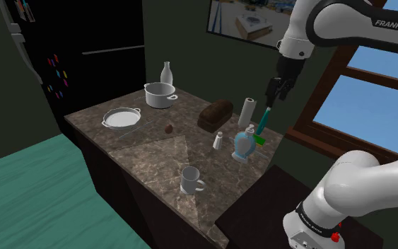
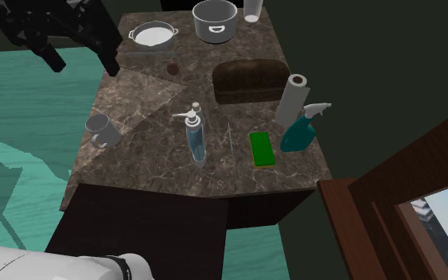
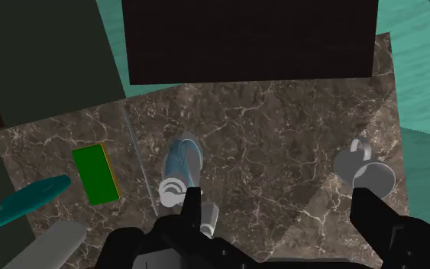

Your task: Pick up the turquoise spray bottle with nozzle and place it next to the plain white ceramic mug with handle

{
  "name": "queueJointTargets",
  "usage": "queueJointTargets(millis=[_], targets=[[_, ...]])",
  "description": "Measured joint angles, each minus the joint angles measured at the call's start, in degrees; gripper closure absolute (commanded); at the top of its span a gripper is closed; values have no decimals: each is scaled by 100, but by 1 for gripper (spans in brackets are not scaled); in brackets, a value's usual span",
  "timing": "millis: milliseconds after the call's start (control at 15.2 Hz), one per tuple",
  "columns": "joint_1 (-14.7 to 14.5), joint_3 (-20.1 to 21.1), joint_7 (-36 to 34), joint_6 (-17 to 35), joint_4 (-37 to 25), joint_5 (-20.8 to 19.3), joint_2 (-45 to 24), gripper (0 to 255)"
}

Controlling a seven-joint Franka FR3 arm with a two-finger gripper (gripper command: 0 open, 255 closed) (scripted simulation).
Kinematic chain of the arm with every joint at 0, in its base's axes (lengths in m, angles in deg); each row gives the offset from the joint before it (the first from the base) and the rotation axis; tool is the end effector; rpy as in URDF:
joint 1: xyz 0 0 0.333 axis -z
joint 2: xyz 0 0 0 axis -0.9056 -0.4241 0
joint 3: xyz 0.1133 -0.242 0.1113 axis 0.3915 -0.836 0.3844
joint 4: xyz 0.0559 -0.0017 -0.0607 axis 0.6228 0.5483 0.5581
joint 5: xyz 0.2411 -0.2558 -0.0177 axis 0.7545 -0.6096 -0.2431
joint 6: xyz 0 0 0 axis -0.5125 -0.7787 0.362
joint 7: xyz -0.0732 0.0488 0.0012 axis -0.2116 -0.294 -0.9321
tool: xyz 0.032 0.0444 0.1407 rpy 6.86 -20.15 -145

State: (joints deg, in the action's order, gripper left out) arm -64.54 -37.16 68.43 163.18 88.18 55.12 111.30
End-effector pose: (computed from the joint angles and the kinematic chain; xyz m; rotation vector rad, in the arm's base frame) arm 0.2832 -0.0067 0.5347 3.1068 -0.0462 -0.0397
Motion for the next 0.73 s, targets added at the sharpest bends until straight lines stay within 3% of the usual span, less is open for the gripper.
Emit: queueJointTargets(millis=[198, 726], targets=[[87, -55, -60, 160, -14, -54, -166, 0], [591, -367, -527, 1234, -146, -319, -1314, 0]])
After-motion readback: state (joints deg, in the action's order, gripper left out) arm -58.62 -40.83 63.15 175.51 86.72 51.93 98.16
